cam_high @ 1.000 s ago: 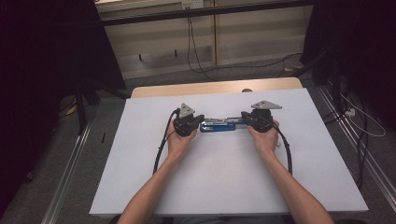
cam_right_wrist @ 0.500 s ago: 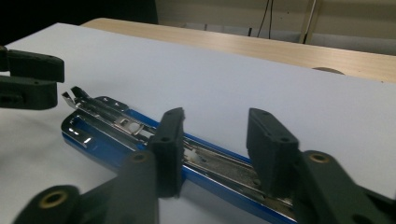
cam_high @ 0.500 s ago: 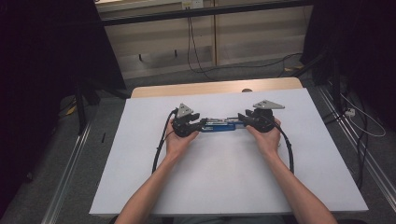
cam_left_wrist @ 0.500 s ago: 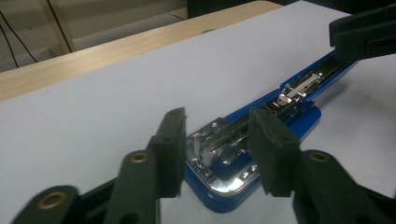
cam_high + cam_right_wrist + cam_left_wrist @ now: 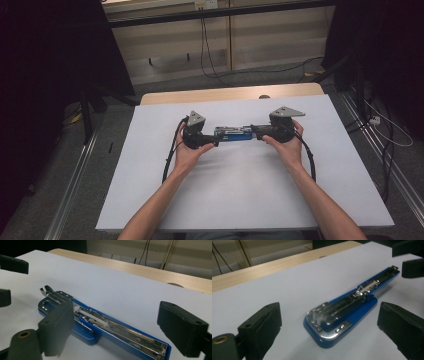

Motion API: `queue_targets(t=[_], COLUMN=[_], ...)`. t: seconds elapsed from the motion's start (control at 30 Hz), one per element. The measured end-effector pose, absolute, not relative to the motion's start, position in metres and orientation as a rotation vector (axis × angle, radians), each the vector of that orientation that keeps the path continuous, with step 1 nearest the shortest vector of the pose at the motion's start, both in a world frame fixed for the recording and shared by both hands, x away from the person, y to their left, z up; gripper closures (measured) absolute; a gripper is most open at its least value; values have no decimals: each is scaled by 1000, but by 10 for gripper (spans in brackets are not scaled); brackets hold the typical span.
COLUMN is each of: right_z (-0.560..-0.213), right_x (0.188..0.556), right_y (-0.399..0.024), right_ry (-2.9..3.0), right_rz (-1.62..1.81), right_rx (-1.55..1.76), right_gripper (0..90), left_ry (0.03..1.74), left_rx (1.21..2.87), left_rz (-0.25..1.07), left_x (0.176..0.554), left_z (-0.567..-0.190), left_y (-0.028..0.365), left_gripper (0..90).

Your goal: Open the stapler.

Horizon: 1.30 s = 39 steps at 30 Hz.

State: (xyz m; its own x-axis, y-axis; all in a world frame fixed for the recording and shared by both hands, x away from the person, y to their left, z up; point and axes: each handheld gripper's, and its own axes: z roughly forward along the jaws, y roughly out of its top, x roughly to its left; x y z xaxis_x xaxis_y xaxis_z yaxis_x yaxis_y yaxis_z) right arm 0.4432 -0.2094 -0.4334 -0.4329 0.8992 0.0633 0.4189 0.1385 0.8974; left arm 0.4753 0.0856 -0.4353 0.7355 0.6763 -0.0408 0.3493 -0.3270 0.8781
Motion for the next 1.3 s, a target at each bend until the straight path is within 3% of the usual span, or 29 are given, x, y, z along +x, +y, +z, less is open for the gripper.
queue_targets(t=[0.37, 0.67, 1.3], right_z=[-426, -419, -421], right_x=[433, 421, 385], right_y=[-218, -228, -258], right_ry=[1947, 1934, 1945], right_rz=[1227, 1230, 1205], right_rx=[1247, 1229, 1256], right_gripper=[55, 67, 79], left_ry=[769, 776, 785], left_rx=[1907, 1905, 1883], left_rz=[445, 433, 531], left_x=[455, 441, 399], left_z=[-427, -432, -430], left_y=[100, 117, 155], left_gripper=[41, 33, 38])
